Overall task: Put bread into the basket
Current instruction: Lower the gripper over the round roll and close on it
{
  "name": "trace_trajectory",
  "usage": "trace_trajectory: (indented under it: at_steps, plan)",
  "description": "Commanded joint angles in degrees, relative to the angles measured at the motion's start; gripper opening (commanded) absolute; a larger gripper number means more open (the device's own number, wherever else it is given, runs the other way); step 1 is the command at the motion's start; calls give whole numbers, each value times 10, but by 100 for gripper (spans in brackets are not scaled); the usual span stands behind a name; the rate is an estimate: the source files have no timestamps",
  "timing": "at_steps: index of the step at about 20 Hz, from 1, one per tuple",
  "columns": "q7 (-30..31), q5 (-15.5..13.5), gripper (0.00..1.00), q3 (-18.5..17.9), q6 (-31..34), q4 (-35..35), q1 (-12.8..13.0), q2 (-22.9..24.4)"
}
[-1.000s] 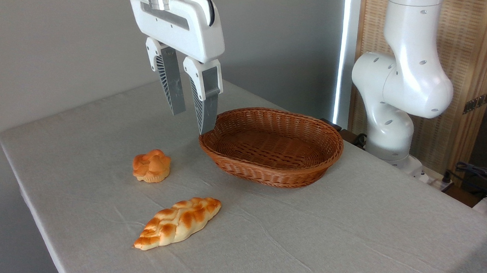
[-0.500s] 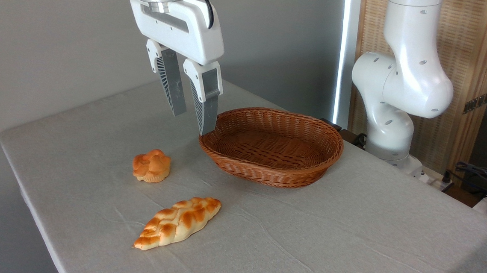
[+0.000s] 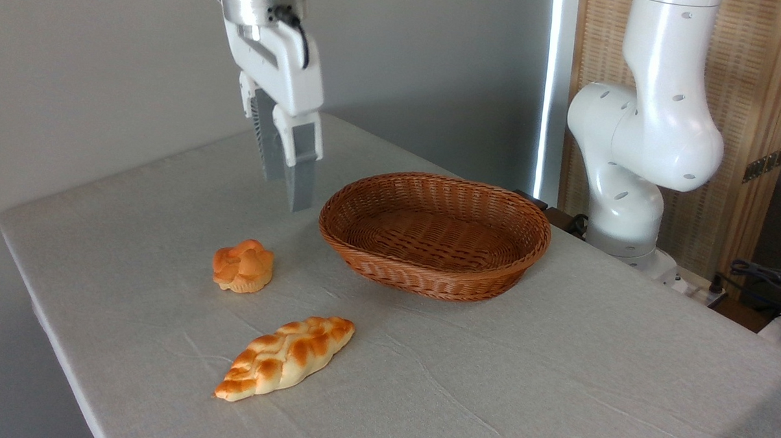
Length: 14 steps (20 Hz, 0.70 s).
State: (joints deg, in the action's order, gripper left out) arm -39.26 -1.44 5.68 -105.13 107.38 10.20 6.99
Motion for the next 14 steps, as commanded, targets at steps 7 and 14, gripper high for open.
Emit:
trace_trajectory:
  at_steps: [7,14]
  plan:
    - [-5,6,100,37,-198,56,34,-103]
    - [4,29,100,39,-219,77,55,-129]
